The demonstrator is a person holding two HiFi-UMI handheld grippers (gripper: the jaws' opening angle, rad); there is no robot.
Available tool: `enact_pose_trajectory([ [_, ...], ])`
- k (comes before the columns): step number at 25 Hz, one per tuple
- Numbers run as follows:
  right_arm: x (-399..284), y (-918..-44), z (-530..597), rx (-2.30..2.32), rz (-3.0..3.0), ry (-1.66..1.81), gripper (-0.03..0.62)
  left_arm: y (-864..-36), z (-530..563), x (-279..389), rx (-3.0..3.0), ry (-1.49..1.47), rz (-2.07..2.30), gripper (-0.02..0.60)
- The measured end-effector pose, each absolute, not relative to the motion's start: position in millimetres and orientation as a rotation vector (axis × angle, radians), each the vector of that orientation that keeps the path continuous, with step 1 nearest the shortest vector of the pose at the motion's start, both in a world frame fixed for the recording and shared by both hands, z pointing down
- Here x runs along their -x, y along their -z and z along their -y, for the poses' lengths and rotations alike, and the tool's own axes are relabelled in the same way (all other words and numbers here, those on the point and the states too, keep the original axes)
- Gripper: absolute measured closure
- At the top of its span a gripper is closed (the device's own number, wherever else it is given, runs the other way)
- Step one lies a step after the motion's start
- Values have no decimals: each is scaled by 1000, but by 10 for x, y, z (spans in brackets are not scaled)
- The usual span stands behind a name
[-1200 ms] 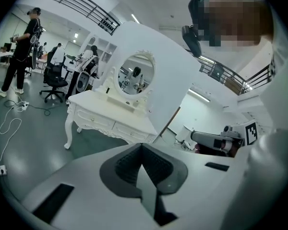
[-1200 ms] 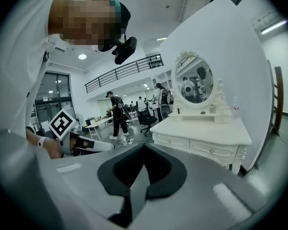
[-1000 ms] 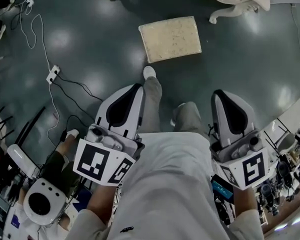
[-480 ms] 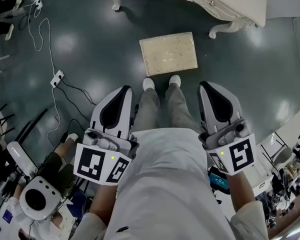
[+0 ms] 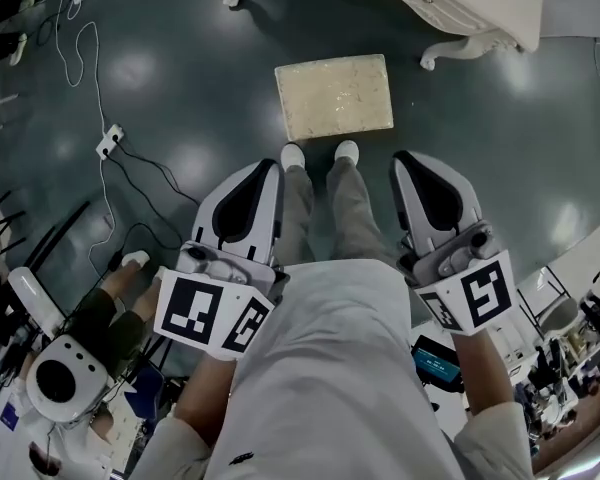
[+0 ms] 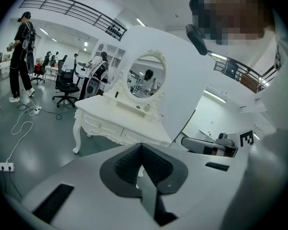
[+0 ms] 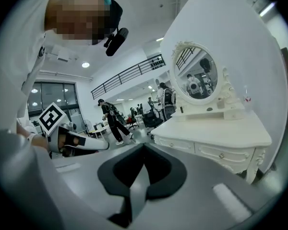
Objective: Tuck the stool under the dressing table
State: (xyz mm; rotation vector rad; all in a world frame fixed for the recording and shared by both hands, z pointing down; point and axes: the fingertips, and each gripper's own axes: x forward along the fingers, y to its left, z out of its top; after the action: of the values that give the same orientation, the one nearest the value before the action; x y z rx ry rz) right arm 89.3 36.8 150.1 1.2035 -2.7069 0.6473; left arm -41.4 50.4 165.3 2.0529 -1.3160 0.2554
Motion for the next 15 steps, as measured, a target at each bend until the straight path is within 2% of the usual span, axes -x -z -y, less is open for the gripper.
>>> enact_pose_trajectory([
  [3,-885,-1717,-394,-1158,2686,-617,580,-1807,-510,365,-2037,-264,1318,575],
  [5,-851,-1888,-413,-1123,2673,-617,556,-1925,-518,357,-2018,-271,1322,575],
  [15,-743,-2961,-482,-960,2609,-847,511,-2600,-569,273,-1888,-281,1328,575],
])
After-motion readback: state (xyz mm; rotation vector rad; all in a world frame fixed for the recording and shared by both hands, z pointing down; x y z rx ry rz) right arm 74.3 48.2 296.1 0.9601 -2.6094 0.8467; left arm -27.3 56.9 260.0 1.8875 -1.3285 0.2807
